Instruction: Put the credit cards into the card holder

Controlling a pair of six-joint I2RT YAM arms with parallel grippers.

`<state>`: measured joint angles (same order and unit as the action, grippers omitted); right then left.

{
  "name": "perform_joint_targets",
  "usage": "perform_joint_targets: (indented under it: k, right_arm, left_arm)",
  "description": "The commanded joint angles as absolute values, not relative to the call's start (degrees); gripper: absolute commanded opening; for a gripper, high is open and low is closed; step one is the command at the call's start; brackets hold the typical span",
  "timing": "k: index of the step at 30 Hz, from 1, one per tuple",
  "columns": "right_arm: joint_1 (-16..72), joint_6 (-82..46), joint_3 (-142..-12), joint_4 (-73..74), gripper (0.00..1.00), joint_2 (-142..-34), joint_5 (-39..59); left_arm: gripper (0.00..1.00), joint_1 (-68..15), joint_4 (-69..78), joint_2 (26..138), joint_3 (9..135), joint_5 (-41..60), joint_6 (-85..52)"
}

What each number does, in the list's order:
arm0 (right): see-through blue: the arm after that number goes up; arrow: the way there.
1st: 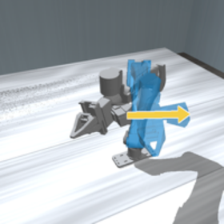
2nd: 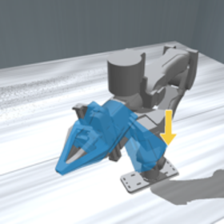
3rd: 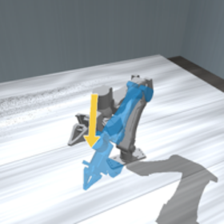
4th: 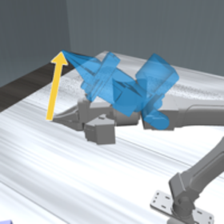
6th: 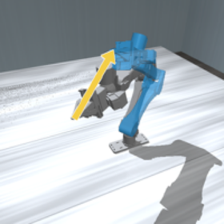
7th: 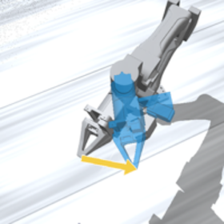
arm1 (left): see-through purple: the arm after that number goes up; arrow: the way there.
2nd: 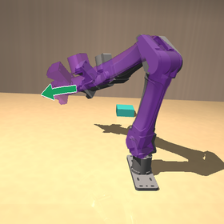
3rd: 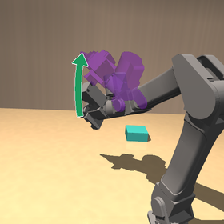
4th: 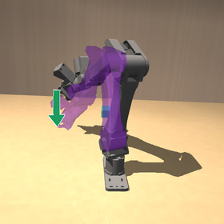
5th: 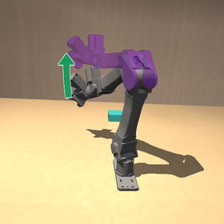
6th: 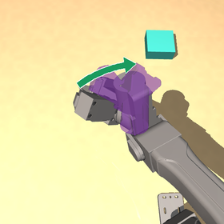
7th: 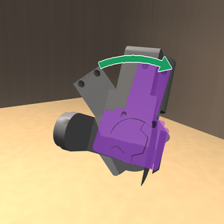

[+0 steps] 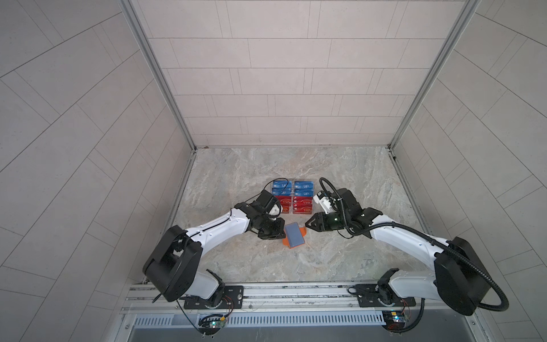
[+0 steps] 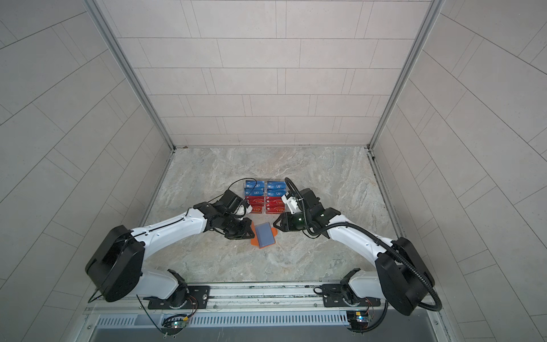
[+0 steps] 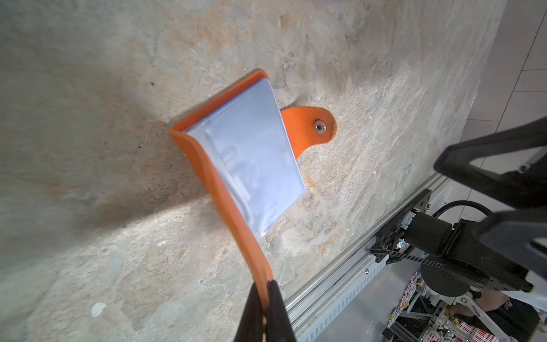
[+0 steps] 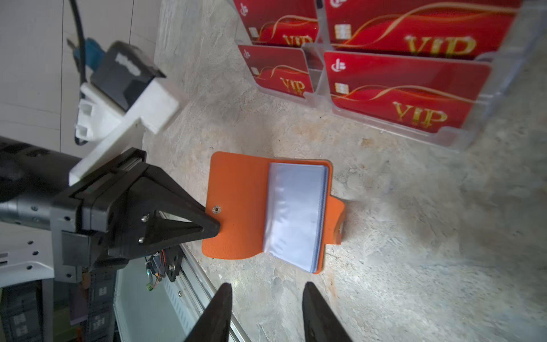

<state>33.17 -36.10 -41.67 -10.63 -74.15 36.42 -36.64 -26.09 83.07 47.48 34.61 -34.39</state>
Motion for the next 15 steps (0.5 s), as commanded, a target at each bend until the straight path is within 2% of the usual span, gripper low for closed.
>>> perform_joint_targets:
  k: [1, 15]
  right_arm:
    - [35.7, -35.6, -43.2, -11.6, 0.31, -75.0, 33.8]
    - [39.9, -33.9, -43.5, -4.9, 0.21, -89.2, 33.1]
  left_arm:
    - [0.00, -36.4, -24.0, 84.0, 47.7, 39.5, -32.4]
    - [0.00, -34.1, -30.1, 86.6, 47.3, 36.3, -24.8]
